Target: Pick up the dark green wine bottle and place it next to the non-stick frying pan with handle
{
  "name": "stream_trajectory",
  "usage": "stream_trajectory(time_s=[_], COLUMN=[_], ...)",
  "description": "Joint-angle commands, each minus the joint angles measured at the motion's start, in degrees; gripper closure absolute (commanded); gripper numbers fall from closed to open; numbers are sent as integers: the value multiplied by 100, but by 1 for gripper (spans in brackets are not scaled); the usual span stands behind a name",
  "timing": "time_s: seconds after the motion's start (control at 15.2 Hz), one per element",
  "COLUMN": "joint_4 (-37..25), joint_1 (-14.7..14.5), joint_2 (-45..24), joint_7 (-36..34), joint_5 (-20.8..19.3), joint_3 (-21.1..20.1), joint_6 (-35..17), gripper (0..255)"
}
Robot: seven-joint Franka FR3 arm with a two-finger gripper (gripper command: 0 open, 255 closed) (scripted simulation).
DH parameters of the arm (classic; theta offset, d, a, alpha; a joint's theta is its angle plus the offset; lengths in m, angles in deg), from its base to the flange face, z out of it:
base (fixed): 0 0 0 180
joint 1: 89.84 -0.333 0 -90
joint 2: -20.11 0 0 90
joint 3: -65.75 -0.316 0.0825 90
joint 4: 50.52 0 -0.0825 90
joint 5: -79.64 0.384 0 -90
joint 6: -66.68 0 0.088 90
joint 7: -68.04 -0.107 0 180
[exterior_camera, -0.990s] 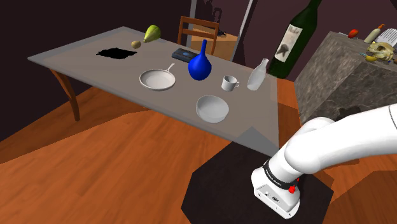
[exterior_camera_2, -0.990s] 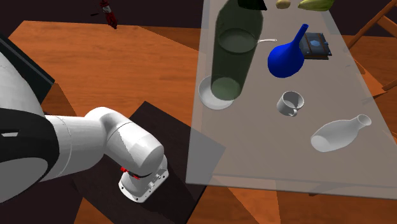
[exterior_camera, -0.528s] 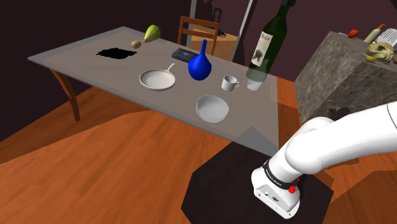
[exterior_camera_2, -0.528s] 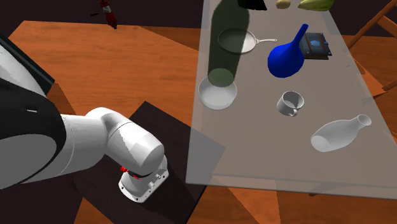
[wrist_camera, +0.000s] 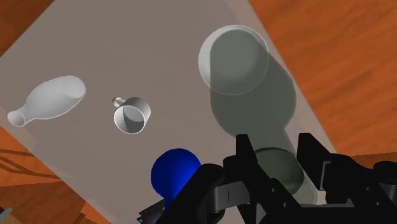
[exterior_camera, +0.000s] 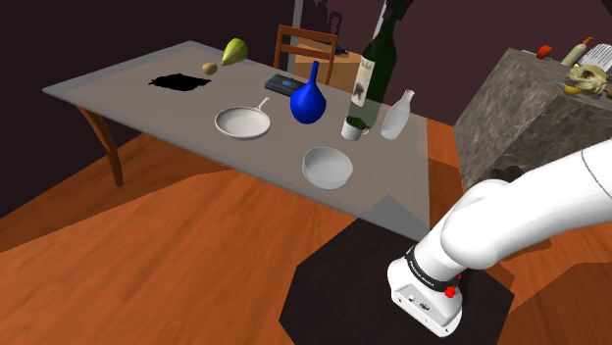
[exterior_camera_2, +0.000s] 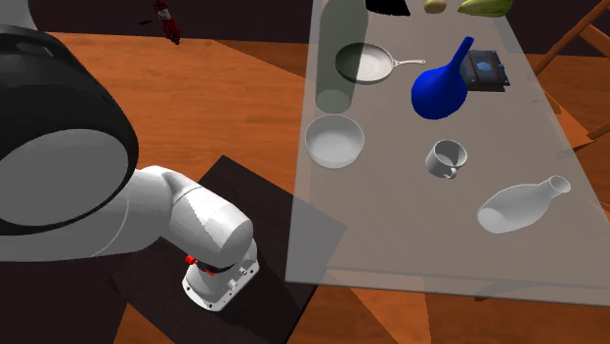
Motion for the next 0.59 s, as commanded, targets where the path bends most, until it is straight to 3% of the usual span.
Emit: stream_trajectory(time_s=[0.0, 0.53], joint_4=[184, -23], joint_1=[-46, -246], joint_2=[-112, -1084], joint_7=[-172, -745], joint_5=[36, 147], joint_3=[-95, -424], joint_6=[-295, -1024], gripper=[255, 255])
